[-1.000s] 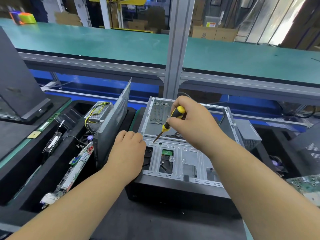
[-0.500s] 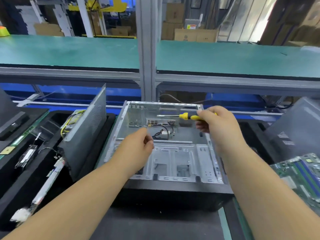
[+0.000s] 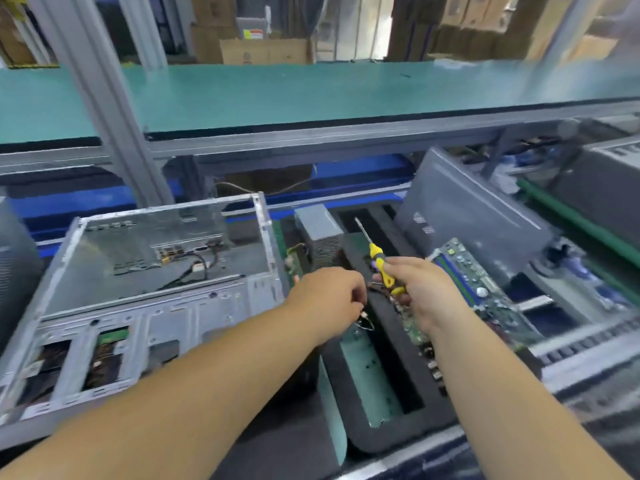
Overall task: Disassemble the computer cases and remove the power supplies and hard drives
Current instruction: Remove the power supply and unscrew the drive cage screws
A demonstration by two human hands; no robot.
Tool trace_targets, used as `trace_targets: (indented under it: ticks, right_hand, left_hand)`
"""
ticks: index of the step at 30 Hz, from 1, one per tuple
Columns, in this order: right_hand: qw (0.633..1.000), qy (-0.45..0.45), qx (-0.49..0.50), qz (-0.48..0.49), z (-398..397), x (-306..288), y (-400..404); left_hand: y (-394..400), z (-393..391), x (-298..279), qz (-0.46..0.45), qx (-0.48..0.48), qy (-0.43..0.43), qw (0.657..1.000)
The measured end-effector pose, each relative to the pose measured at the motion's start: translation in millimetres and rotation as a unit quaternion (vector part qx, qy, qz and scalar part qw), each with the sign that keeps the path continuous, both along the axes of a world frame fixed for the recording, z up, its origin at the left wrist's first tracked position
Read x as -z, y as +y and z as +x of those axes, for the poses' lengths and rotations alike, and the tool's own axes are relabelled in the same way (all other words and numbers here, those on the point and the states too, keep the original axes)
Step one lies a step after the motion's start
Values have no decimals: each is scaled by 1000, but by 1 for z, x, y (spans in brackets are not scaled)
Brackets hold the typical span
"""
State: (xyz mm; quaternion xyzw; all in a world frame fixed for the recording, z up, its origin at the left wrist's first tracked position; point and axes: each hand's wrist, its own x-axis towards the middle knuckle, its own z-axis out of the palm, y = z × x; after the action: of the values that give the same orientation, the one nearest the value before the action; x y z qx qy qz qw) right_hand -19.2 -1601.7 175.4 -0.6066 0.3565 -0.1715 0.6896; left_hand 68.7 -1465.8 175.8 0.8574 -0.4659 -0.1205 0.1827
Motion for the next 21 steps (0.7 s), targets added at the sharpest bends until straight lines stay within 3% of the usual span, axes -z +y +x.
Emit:
trace_targets:
  ticks: [3, 9, 17, 21]
  right_hand:
    - [1000, 16, 10, -17, -16, 8, -11]
    - [996, 73, -24, -39, -28, 22, -26]
    - [990, 114, -50, -64, -19, 43, -31]
    - [967, 206, -66, -132, -14, 73, -38]
  left_hand:
    - [-23, -11, 11, 61, 34, -28, 997]
    - [-36, -14, 23, 97, 22, -25, 995]
    - [-30, -11, 16, 96, 10, -1, 995]
    - [-16, -3, 10, 40, -28, 23, 999]
